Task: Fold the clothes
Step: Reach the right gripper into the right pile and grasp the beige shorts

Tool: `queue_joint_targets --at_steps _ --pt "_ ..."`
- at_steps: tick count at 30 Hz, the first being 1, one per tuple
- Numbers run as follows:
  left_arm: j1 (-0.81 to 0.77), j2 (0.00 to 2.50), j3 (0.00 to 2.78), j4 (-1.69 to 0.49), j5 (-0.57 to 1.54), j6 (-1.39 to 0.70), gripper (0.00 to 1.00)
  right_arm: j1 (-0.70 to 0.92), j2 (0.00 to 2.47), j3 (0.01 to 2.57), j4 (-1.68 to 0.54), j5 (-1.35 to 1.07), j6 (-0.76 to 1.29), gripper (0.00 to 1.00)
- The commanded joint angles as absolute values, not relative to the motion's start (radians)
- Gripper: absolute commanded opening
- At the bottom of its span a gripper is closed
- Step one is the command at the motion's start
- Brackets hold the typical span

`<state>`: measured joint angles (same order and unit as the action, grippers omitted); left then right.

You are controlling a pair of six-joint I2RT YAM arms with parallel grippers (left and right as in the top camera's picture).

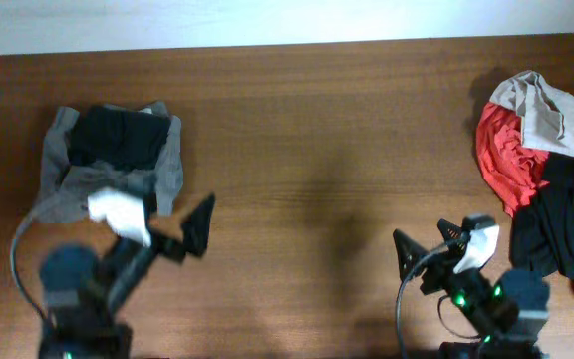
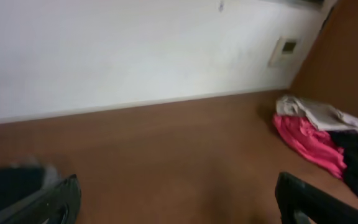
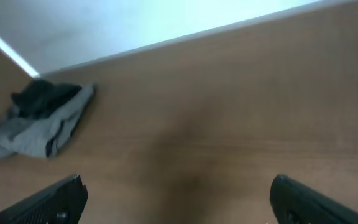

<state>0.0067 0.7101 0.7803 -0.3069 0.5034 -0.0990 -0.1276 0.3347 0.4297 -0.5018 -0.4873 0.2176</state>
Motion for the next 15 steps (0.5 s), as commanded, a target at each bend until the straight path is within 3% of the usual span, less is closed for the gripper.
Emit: queue_joint_targets --at_steps 1,6,10,15 --pt "0.002 0.916 0.981 -0.385 0.610 -0.112 0.99 -0.125 0.521 0.621 -0.559 -0.457 0.239 0.99" --pt "0.002 1.144 1.277 -0.504 0.758 -0.112 0.99 -0.125 0.798 0.937 -0.716 -0.553 0.163 0.99" --pt "0.002 1.231 1.338 -0.493 0.796 -0.119 0.99 -0.125 0.963 1.082 -0.811 -0.591 0.158 0.99" --pt "0.002 1.266 1.338 -0.503 0.773 -0.119 1.00 -0.161 1.135 1.243 -0.957 -0.411 0.253 0.99"
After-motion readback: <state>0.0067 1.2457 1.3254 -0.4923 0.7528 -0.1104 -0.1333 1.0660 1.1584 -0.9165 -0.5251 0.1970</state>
